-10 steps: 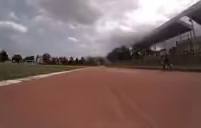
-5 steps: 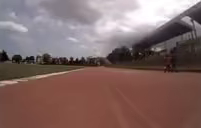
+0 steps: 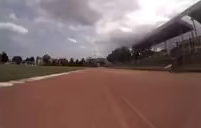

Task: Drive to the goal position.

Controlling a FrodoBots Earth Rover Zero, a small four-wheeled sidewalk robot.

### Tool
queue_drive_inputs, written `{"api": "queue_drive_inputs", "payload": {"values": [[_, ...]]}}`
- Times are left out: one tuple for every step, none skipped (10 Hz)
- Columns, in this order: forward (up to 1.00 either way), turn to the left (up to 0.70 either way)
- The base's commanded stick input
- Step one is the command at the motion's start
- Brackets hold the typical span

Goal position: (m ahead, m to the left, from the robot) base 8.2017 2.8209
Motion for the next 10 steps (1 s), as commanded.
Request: {"api": "queue_drive_inputs", "payload": {"values": [[0.45, 0.0], [0.45, 0.0], [0.45, 0.0], [0.45, 0.0], [0.45, 0.0], [0.45, 0.0], [0.45, 0.0], [0.45, 0.0], [0.45, 0.0], [0.45, 0.0]]}}
